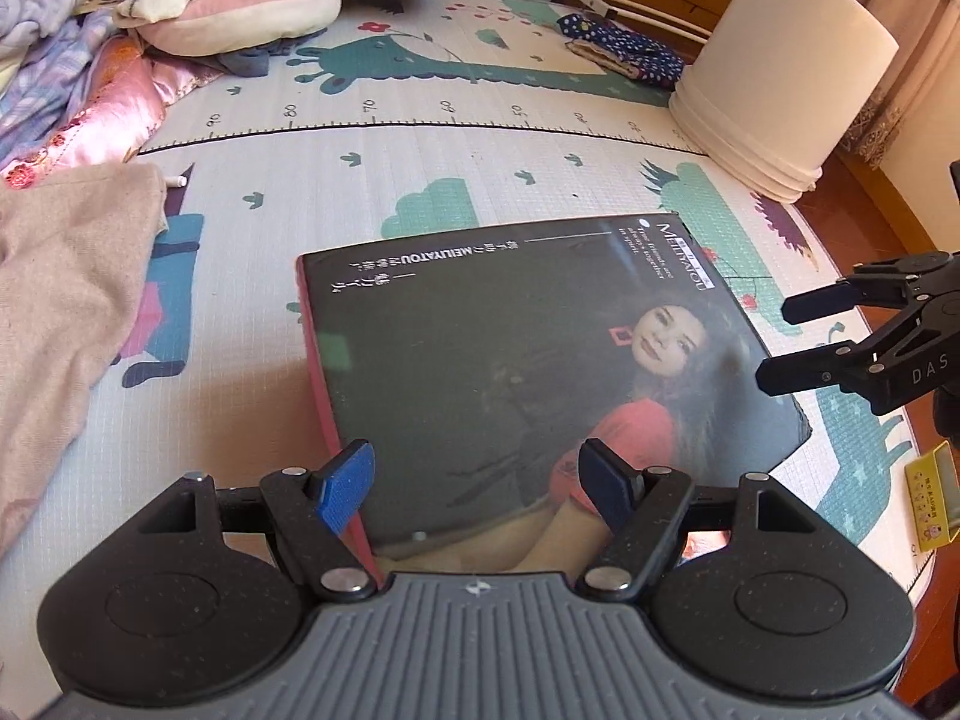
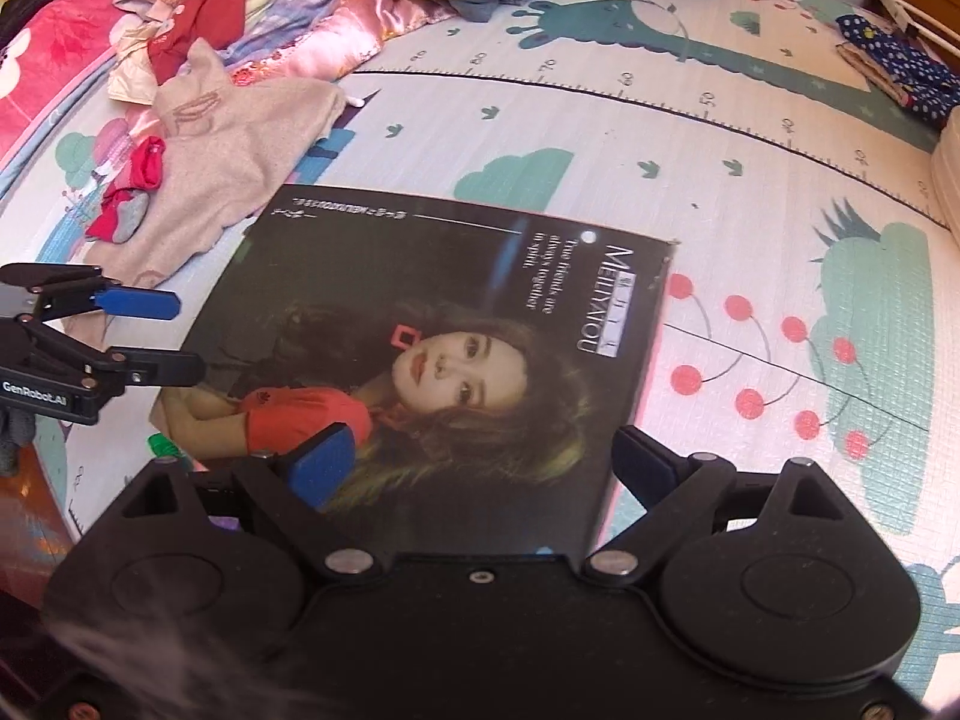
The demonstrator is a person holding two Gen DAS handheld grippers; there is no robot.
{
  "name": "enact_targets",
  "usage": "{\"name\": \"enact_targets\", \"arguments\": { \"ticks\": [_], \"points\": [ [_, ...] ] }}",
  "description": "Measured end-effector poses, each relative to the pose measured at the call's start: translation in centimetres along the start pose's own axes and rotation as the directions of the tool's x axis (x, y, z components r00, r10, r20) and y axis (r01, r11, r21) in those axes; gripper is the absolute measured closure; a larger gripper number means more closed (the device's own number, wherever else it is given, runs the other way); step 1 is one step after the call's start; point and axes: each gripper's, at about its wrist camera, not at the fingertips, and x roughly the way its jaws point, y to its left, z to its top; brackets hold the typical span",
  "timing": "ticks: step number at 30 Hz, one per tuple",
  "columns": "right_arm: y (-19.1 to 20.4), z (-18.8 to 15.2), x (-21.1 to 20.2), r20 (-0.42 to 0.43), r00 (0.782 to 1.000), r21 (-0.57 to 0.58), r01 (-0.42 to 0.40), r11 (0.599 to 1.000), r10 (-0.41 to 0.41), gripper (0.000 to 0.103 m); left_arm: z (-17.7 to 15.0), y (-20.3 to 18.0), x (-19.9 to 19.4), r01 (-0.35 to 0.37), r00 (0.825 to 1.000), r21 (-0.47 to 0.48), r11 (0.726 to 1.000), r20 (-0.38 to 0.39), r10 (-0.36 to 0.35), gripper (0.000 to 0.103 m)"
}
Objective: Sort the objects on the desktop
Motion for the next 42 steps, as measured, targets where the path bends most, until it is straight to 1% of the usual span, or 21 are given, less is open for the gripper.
{"name": "enact_targets", "arguments": {
  "ticks": [3, 5, 10, 15, 17, 20, 22, 24, 28, 31, 34, 38, 42],
  "points": [
    [0.9, -0.2, 0.8, -0.03, 0.999, -0.026, -0.021, 0.999, 0.02, 0.009, -0.2, -0.5, 1.0, -0.002, 1.0, 0.02, 1.0, -0.018, 0.002, 0.028],
    [1.2, -0.4, 1.3, -0.053, 0.998, -0.033, -0.027, 0.999, 0.025, 0.009, -0.4, -0.7, 1.6, 0.016, 1.0, 0.022, 1.0, -0.027, -0.015, 0.028],
    [0.9, -1.0, 2.3, -0.095, 0.995, -0.026, -0.032, 0.999, 0.03, 0.009, -0.5, -0.4, 2.4, 0.033, 0.999, -0.006, 0.999, -0.029, -0.033, 0.027],
    [0.6, -1.1, 2.6, -0.093, 0.995, -0.001, -0.046, 0.999, 0.046, 0.007, -0.3, -0.1, 2.3, 0.047, 0.998, -0.028, 0.998, -0.035, -0.048, 0.026],
    [0.6, -1.0, 2.6, -0.097, 0.994, 0.013, -0.05, 0.999, 0.051, 0.007, -0.3, -0.4, 2.3, 0.036, 0.998, -0.011, 0.999, -0.042, -0.037, 0.026],
    [0.6, -1.3, 2.3, -0.1, 0.994, 0.029, -0.049, 0.998, 0.052, 0.007, -0.2, -0.9, 2.3, 0.009, 0.997, -0.021, 1.0, -0.072, -0.01, 0.026],
    [0.6, -1.5, 1.9, -0.105, 0.994, 0.045, -0.035, 0.998, 0.04, 0.007, -0.1, -0.8, 2.0, -0.006, 0.996, -0.071, 0.997, -0.091, -0.001, 0.026],
    [0.6, -1.7, 1.1, -0.106, 0.994, 0.071, -0.02, 0.997, 0.028, 0.007, -0.2, -0.6, 1.1, -0.016, 0.996, -0.111, 0.994, -0.086, 0.006, 0.026],
    [1.1, -1.9, -1.3, -0.078, 0.997, 0.13, 0.004, 0.991, 0.006, 0.007, -0.1, -1.0, -1.2, -0.028, 0.998, -0.169, 0.985, -0.064, 0.017, 0.026],
    [2.5, -2.1, -3.6, -0.053, 0.997, 0.109, 0.059, 0.992, -0.053, 0.006, -0.2, -2.3, -3.7, -0.034, 0.999, -0.178, 0.983, -0.028, 0.03, 0.025],
    [4.1, -2.3, -5.9, -0.019, 0.993, 0.067, 0.12, 0.991, -0.119, 0.006, -0.2, -3.7, -6.1, -0.041, 0.999, -0.187, 0.981, 0.009, 0.043, 0.025],
    [6.0, -3.3, -8.9, 0.031, 0.985, 0.078, 0.169, 0.983, -0.172, 0.006, -0.2, -5.5, -9.4, -0.05, 0.996, -0.198, 0.979, 0.056, 0.063, 0.025],
    [8.4, -4.6, -11.9, 0.093, 0.973, 0.059, 0.205, 0.977, -0.209, 0.006, -1.2, -7.4, -11.9, -0.11, 0.989, -0.174, 0.979, 0.073, 0.125, 0.025]
  ]
}}
